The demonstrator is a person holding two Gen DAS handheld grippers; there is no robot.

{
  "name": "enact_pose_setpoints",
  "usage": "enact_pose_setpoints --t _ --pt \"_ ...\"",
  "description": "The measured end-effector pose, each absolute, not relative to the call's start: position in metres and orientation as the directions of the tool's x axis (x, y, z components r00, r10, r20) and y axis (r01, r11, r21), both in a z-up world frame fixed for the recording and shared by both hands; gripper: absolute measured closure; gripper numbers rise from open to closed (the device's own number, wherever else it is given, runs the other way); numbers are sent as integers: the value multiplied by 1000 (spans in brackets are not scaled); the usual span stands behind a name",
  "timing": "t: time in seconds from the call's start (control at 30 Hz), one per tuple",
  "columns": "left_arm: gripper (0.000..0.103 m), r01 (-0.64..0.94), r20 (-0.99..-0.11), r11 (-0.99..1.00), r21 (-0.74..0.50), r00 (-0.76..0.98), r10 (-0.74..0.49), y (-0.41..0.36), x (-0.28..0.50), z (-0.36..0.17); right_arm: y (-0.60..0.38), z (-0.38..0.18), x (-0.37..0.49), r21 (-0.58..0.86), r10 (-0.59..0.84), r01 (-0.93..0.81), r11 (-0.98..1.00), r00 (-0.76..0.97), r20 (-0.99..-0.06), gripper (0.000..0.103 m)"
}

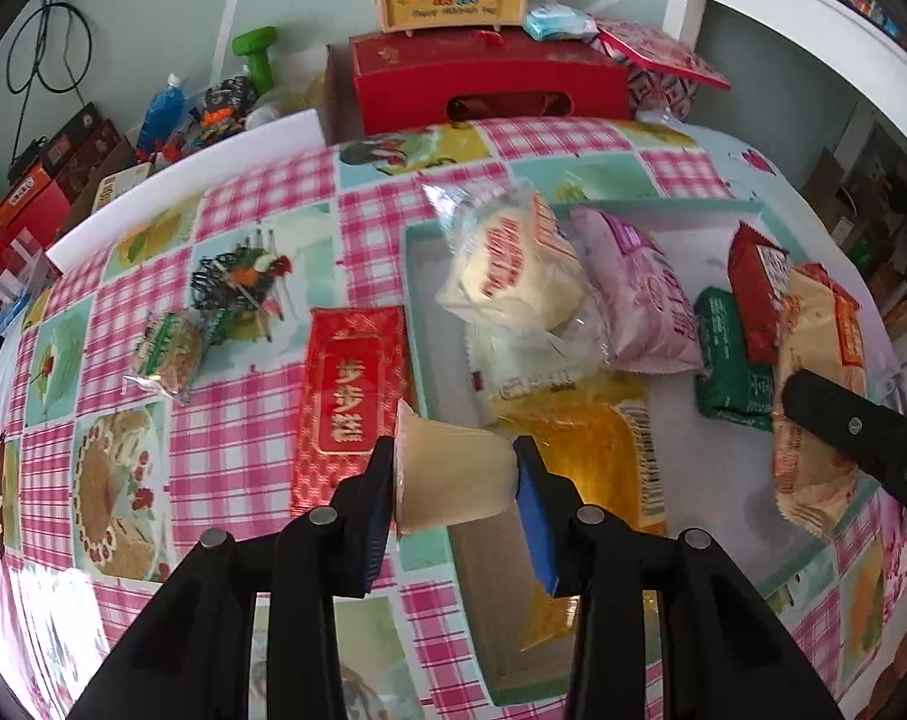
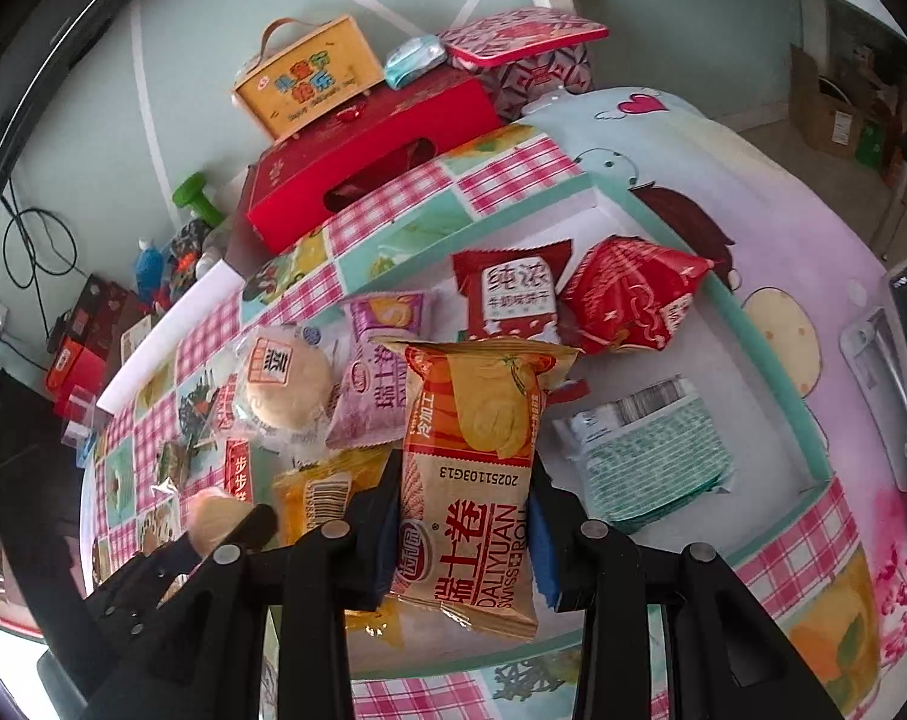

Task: Organize snacks
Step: 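Carry pudding cup with left tool while right tool carries roll packet to tray, then open left tool dropping pudding cup in tray while right tool releases roll packet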

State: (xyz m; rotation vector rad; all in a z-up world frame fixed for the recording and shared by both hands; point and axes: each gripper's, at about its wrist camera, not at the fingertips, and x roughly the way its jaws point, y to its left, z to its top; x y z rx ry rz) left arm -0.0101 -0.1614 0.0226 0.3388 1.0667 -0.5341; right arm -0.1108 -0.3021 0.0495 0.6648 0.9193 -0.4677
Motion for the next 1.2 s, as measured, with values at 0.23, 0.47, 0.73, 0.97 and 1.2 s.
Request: enact_pose_setpoints --t 0.23,0.47,0.73,0.97,1.2 --pt "63 596 -888 800 63 400 -228 -174 -22 22 -299 47 -108 314 -83 622 717 524 -848 65" --pt "63 621 -879 783 42 396 -266 -175 -29 32 -301 46 -108 307 -87 630 714 514 -853 65" --pt "63 649 -894 761 17 350 -279 -181 -33 22 -298 42 -105 298 -80 627 720 501 -862 64" --pt "39 639 -889 769 24 366 -276 -179 -32 27 -300 40 -106 294 -85 640 710 493 -866 58" --pt "39 633 -878 774 6 373 -299 -173 -31 38 -301 45 -109 288 -100 642 710 497 -862 57"
